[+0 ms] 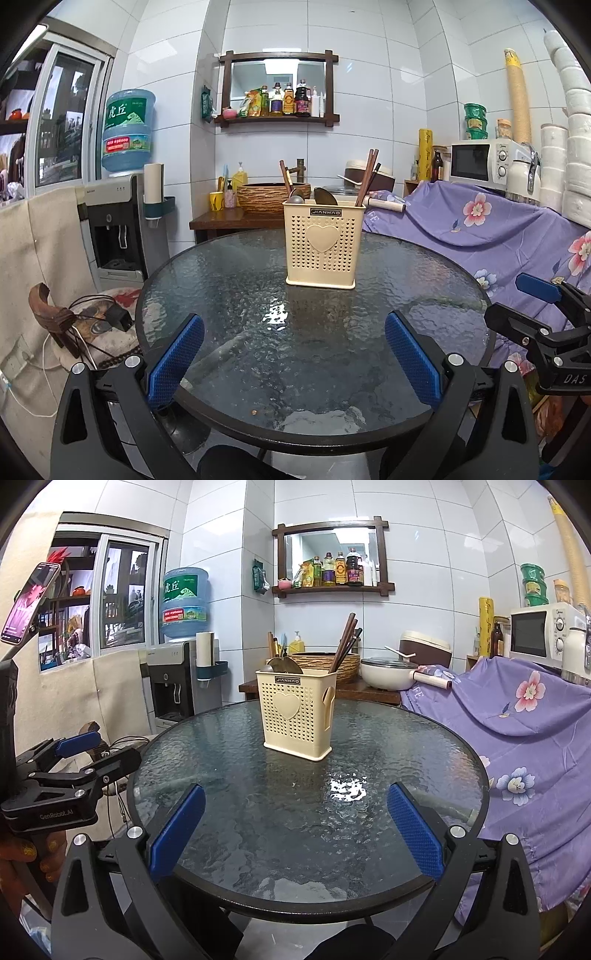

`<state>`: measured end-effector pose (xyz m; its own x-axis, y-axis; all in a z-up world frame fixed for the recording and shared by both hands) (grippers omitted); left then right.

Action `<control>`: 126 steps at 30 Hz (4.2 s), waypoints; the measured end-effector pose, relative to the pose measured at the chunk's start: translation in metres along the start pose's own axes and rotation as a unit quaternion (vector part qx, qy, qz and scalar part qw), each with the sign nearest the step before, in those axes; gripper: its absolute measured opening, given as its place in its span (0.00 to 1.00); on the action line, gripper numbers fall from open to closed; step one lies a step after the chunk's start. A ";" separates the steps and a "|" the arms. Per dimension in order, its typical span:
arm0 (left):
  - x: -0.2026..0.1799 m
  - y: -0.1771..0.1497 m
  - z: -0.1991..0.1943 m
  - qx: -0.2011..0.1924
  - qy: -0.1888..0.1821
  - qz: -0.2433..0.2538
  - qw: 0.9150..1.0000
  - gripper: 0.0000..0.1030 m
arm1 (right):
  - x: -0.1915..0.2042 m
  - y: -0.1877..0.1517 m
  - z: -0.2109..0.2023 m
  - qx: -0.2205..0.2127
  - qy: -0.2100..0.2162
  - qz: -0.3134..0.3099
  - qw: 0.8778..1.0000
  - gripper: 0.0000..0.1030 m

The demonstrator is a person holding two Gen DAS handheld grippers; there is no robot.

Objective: Organize utensils

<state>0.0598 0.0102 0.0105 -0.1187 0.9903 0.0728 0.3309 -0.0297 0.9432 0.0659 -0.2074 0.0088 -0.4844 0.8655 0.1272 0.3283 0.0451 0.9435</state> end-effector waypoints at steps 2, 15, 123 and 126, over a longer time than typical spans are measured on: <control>0.001 0.000 0.001 0.007 -0.007 -0.006 1.000 0.94 | 0.000 0.000 0.001 0.001 0.000 0.001 1.000 0.94; 0.001 -0.001 0.004 0.022 -0.003 -0.003 1.000 0.94 | 0.000 0.000 0.003 0.002 0.001 0.002 1.000 0.94; -0.001 -0.005 0.009 0.033 -0.006 0.007 0.999 0.94 | -0.003 -0.007 0.010 0.026 -0.004 0.007 1.000 0.94; 0.000 -0.004 0.009 0.033 -0.006 0.008 0.999 0.94 | -0.003 -0.007 0.010 0.026 -0.004 0.007 1.000 0.94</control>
<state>0.0668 0.0113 0.0034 -0.1016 0.9914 0.0824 0.3937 -0.0360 0.9185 0.0732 -0.2054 -0.0010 -0.4734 0.8700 0.1378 0.3768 0.0587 0.9244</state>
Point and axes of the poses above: each gripper's, at about its wrist camera, not at the fingertips, and z roughly the way its jaws point, x to its left, y to its top, the point moved 2 cm from there along z, roughly the way its jaws point, and after that the axes turned 13 degrees about y, right-handed, at the moved point
